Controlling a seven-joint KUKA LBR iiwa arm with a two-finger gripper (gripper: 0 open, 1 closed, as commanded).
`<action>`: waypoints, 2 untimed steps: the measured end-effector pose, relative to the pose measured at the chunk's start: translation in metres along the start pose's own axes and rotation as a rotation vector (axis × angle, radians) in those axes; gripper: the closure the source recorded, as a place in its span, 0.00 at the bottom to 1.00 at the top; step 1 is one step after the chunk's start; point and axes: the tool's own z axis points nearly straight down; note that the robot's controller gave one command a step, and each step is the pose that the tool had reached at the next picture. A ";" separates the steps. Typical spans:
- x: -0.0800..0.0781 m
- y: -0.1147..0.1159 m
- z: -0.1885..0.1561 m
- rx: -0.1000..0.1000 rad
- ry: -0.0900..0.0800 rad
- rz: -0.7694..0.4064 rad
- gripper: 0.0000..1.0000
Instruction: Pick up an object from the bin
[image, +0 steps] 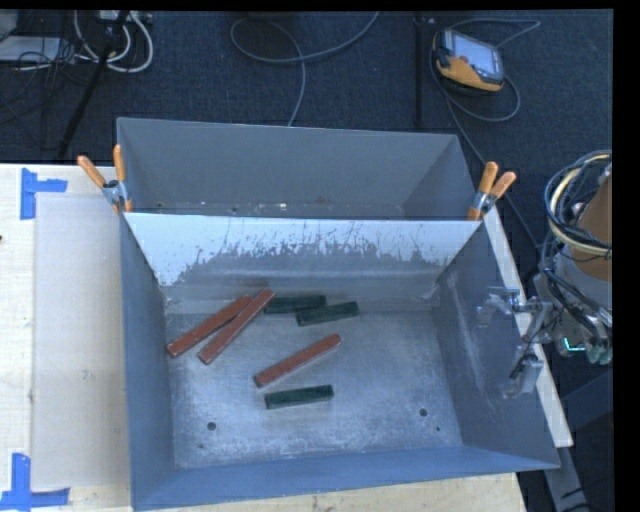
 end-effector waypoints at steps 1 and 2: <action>-0.082 0.025 0.096 0.000 -0.008 -0.093 0.00; -0.100 0.081 0.084 0.000 -0.012 -0.143 0.00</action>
Offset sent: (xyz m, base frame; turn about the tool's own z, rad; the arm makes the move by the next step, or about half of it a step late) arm 0.0799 0.0224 -0.0911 -0.0877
